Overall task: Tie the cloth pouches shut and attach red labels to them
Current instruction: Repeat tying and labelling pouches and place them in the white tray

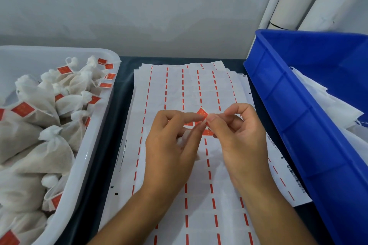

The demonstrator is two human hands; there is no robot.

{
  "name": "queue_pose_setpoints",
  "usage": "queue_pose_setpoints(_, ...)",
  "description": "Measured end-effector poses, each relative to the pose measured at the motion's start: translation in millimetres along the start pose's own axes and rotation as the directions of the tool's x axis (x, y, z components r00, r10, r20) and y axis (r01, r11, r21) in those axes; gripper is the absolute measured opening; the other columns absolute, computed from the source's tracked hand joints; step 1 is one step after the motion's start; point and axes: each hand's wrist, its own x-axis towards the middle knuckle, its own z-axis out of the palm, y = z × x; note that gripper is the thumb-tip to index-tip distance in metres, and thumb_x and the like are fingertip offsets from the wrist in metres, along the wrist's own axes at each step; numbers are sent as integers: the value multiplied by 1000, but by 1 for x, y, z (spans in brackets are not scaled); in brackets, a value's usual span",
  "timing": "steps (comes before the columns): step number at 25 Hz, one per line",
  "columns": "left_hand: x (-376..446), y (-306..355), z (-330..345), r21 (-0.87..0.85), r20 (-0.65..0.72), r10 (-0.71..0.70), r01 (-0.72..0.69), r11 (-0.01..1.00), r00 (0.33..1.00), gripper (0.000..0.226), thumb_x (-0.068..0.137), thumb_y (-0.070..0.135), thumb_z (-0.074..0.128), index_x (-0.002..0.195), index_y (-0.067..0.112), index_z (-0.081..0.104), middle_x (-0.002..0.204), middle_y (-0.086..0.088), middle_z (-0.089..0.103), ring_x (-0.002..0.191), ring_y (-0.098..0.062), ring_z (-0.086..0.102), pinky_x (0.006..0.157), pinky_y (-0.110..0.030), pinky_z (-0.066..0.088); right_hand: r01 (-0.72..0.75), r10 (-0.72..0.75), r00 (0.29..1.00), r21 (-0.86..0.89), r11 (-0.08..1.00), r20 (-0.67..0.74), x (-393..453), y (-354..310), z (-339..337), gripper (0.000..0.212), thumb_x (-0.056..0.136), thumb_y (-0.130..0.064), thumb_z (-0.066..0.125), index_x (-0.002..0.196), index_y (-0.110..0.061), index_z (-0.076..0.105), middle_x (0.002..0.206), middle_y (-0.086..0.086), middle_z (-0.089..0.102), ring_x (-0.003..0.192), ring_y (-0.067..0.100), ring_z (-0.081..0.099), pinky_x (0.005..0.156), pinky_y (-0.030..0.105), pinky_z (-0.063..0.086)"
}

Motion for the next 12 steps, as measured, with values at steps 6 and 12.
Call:
queue_pose_setpoints(6,0,-4,-2,27,-43,-31,33,999,999,14,91,29,73,102,23,79,92,7,65,91,1,60,69,-6,45,46,-45,999,-30,998,31,-1,1,0,22,86,-30,80,97,-26,61,87,-13,77,82,8,76,66,11,56)
queue_pose_setpoints(12,4,-3,-4,-114,-3,-167,165,980,986,4,93,34,70,94,37,71,94,15,63,81,-7,68,58,-13,53,73,-49,987,-157,985,154,5,1,-6,35,86,-51,71,118,-43,62,111,-24,68,103,1,68,74,13,57)
